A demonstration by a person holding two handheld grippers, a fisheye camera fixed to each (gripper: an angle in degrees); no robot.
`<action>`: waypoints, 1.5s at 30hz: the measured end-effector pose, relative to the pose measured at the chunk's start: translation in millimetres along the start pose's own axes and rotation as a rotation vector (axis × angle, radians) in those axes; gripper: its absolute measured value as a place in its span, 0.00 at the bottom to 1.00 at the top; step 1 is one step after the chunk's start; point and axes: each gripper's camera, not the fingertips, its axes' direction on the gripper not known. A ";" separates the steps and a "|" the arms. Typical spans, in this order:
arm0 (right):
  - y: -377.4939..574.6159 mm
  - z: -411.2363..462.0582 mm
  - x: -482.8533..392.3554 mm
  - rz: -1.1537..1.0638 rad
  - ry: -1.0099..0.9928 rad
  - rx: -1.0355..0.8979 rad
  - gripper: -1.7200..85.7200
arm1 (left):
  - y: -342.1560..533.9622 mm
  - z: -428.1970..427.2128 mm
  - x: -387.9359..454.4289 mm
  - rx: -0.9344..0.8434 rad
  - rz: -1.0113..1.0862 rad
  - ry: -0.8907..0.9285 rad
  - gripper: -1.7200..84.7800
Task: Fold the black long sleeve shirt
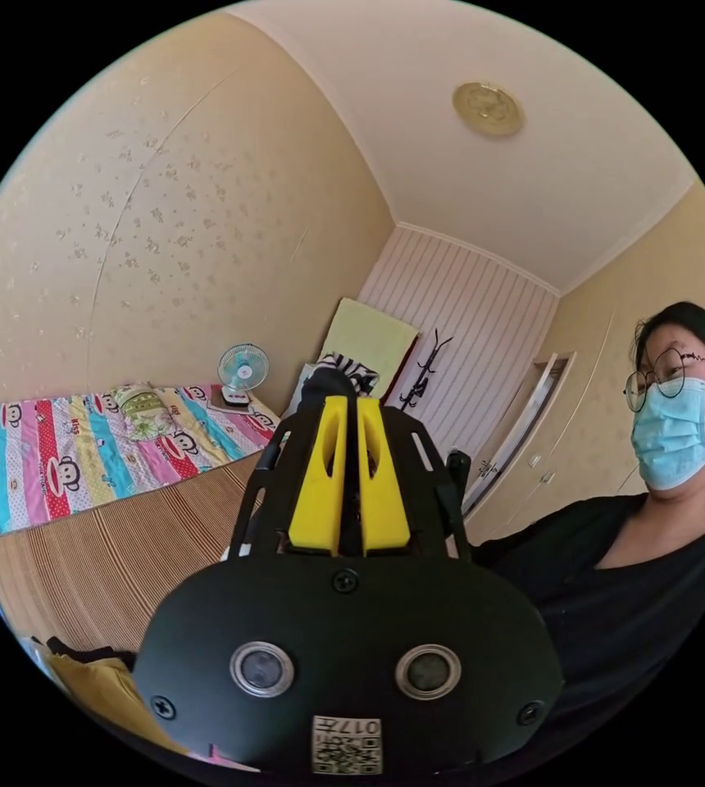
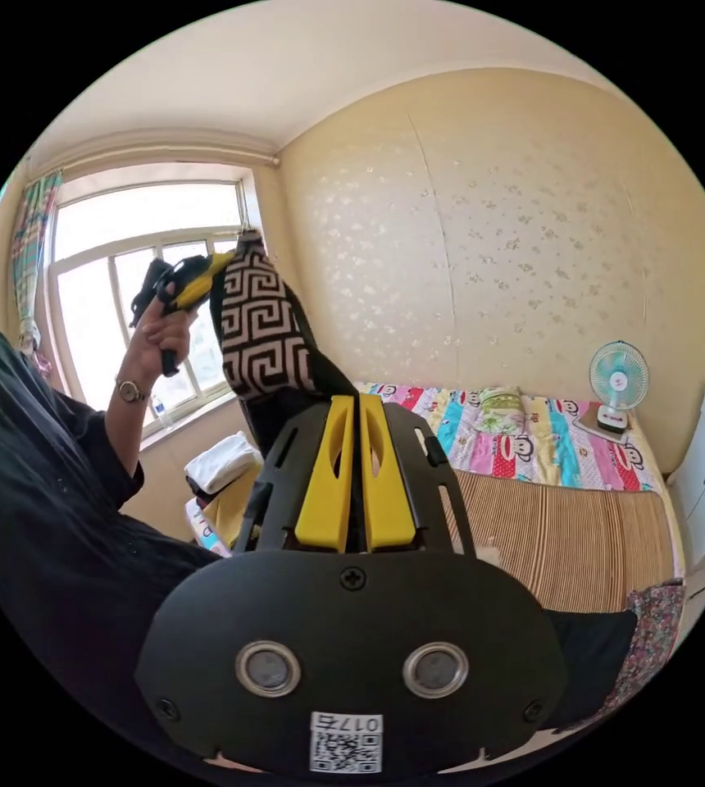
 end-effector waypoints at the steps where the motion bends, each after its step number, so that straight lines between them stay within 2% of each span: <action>1: -5.8 -5.2 3.8 0.017 -0.020 0.024 0.04 | 1.4 -7.7 -7.8 0.002 -0.014 0.011 0.01; 3: -25.6 -22.8 13.1 0.064 -0.069 0.114 0.03 | 3.8 -18.2 -19.6 0.000 -0.035 0.038 0.01; 8: -57.8 -40.3 25.6 0.157 0.018 0.213 0.03 | 7.2 -39.2 -47.7 0.001 -0.082 0.119 0.01; 11: -74.2 -47.8 33.1 0.164 -0.084 0.263 0.03 | 3.1 -43.0 -55.0 -0.025 -0.081 0.097 0.01; 13: -82.9 -51.8 30.3 0.140 -0.080 0.276 0.03 | -4.1 -39.8 -54.1 -0.085 -0.021 0.114 0.01; 17: -103.7 -64.8 18.3 -0.033 -0.028 0.207 0.03 | -15.3 -36.1 -47.6 -0.167 0.072 0.119 0.01; 23: -128.4 -113.8 2.9 -0.292 -0.085 0.096 0.03 | -46.3 -36.6 -32.4 -0.172 0.134 0.303 0.01; 26: -163.9 -118.0 3.8 -0.267 -0.076 0.068 0.03 | -82.2 -38.2 -39.3 -0.126 0.105 0.318 0.01; 28: -194.2 -104.5 15.5 -0.209 -0.079 0.024 0.03 | -119.2 -27.5 -67.0 -0.153 0.028 0.207 0.01; 32: -261.1 -2.1 77.6 -0.194 -0.098 -0.225 0.03 | -166.8 19.6 -162.2 -0.265 -0.107 0.077 0.01; 34: -276.4 75.6 123.1 -0.166 -0.108 -0.382 0.03 | -179.2 71.7 -263.0 -0.336 -0.275 0.027 0.02; 36: -276.2 205.1 197.5 -0.036 -0.092 -0.576 0.03 | -175.1 113.7 -342.2 -0.375 -0.394 -0.061 0.02; 38: -258.2 302.7 245.4 0.024 -0.059 -0.680 0.04 | -161.1 151.2 -419.6 -0.364 -0.476 -0.131 0.03; 40: -228.9 384.7 288.3 0.065 -0.005 -0.722 0.05 | -122.0 183.4 -510.3 -0.361 -0.601 -0.311 0.04; 42: -182.5 451.2 335.1 0.165 0.169 -0.802 0.07 | -78.7 194.4 -553.3 -0.428 -0.685 -0.496 0.08; 44: -147.0 463.8 353.6 0.257 0.268 -0.770 0.09 | -32.5 200.5 -572.1 -0.501 -0.696 -0.602 0.09; 45: -118.7 463.8 357.3 0.290 0.235 -0.756 0.09 | -0.6 204.9 -576.3 -0.565 -0.677 -0.629 0.10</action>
